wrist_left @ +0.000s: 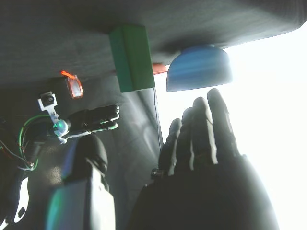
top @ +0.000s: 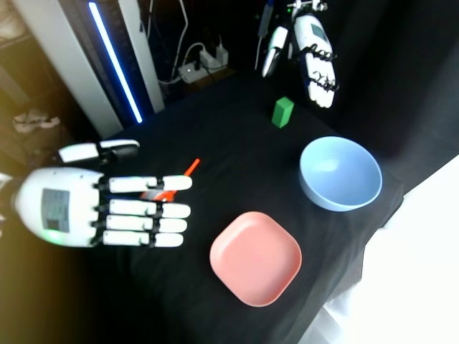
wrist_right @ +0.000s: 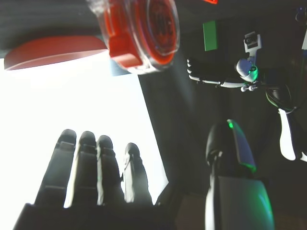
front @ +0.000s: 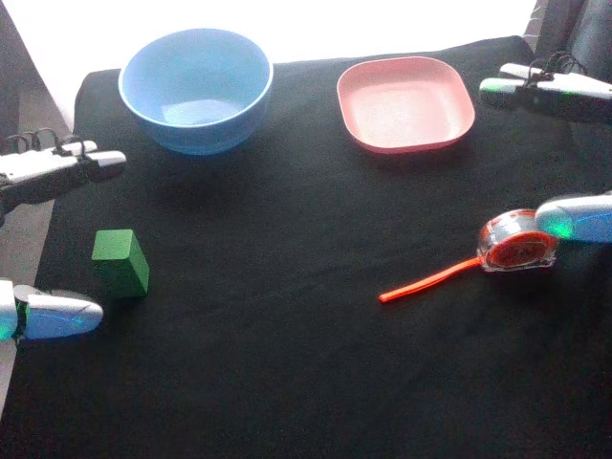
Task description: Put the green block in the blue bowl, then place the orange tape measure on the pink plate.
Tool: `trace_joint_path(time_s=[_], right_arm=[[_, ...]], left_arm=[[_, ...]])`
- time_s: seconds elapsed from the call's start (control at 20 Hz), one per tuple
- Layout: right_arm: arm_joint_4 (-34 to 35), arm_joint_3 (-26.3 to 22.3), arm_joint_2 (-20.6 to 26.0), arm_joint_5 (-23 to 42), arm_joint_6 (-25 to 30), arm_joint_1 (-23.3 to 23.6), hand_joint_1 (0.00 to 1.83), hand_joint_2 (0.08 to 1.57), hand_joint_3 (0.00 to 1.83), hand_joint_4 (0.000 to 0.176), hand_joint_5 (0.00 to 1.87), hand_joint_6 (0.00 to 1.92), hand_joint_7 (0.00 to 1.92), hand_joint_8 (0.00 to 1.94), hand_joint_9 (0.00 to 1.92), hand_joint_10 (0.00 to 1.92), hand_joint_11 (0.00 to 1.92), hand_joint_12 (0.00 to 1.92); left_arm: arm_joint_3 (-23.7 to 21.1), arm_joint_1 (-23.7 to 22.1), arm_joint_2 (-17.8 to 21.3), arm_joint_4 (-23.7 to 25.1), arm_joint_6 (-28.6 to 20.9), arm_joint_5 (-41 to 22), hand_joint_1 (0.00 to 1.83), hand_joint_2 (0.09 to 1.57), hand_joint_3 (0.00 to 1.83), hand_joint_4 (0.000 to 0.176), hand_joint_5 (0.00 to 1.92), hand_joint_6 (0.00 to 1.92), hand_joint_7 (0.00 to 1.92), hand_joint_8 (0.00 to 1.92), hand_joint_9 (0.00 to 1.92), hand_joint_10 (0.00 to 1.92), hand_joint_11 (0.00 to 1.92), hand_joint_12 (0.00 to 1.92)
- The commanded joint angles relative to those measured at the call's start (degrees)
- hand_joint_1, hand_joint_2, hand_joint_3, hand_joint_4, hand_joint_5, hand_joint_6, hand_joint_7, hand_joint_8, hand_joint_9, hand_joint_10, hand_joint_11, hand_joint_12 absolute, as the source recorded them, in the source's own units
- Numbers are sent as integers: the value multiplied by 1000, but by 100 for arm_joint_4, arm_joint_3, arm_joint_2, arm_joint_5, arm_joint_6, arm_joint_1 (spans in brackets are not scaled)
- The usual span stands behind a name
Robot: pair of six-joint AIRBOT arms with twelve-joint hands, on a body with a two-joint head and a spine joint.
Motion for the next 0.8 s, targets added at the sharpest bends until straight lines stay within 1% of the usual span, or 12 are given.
trace_joint_path(time_s=[0.0, 0.1, 0.2, 0.3, 0.4, 0.45, 0.5, 0.55, 0.6, 0.65, 0.7, 0.75], right_arm=[[241, 32, -9, 638, 62, 30, 639, 1020, 12, 109, 257, 8, 52, 5, 0, 0, 0, 0], [240, 37, -19, 632, 62, 30, 666, 1024, 9, 125, 257, 5, 39, 1, 0, 0, 0, 0], [237, 40, -30, 620, 62, 30, 710, 1026, 6, 123, 263, 6, 41, 2, 0, 0, 0, 0], [219, 54, -51, 598, 62, 30, 728, 1025, 3, 102, 270, 6, 57, 7, 0, 0, 0, 0], [219, 58, -56, 594, 62, 30, 691, 1025, 3, 93, 273, 5, 72, 10, 0, 0, 0, 0], [218, 58, -58, 594, 62, 30, 697, 1017, 0, 111, 277, 6, 75, 9, 0, 0, 0, 0], [218, 57, -63, 594, 62, 30, 707, 1017, 0, 118, 277, 5, 71, 6, 0, 0, 0, 0], [218, 57, -71, 594, 62, 30, 696, 1020, 0, 124, 267, 1, 69, 4, 0, 0, 0, 0], [218, 56, -77, 594, 62, 30, 704, 1021, 1, 121, 270, 2, 76, 6, 0, 0, 0, 0], [218, 56, -83, 594, 65, 30, 707, 1017, 0, 116, 280, 6, 89, 10, 0, 0, 0, 0], [218, 56, -88, 594, 73, 30, 742, 1021, 0, 97, 283, 5, 86, 7, 0, 0, 0, 0], [218, 56, -94, 594, 87, 30, 719, 1022, 1, 94, 276, 2, 101, 11, 11, 4, 0, 0]], left_arm=[[40, -78, -12, -83, -27, -549, 731, 979, 10, 100, 195, 6, 81, 7, 64, 13, 0, 363], [128, -276, -74, 82, -30, -267, 783, 981, 1, 128, 209, 4, 103, 5, 78, 7, 0, 339], [223, -487, -141, 251, -37, 34, 826, 986, 0, 115, 247, 4, 151, 5, 111, 6, 0, 395], [329, -705, -212, 422, -37, 344, 849, 996, 2, 81, 299, 7, 216, 8, 180, 12, 0, 528], [429, -894, -275, 582, -37, 645, 876, 1011, 1, 48, 374, 9, 312, 11, 263, 15, 0, 621], [478, -1010, -310, 665, -37, 795, 856, 1025, 2, 38, 409, 8, 383, 13, 326, 19, 0, 714], [517, -1108, -341, 735, -37, 924, 814, 1045, 5, 40, 434, 8, 467, 23, 389, 27, 0, 810], [542, -1171, -365, 777, -36, 995, 816, 1064, 1, 54, 478, 4, 574, 12, 514, 41, 26, 1049], [562, -1225, -396, 787, -36, 1011, 836, 1069, 0, 64, 510, 3, 629, 9, 587, 44, 53, 1170], [572, -1244, -410, 787, -36, 1004, 887, 1063, 0, 60, 581, 8, 722, 20, 698, 80, 132, 1273], [583, -1262, -428, 787, -36, 1000, 939, 1055, 0, 39, 624, 6, 757, 16, 733, 86, 181, 1271], [594, -1291, -446, 787, -36, 1000, 1035, 1044, 0, 0, 669, 7, 792, 14, 789, 95, 296, 1241]])
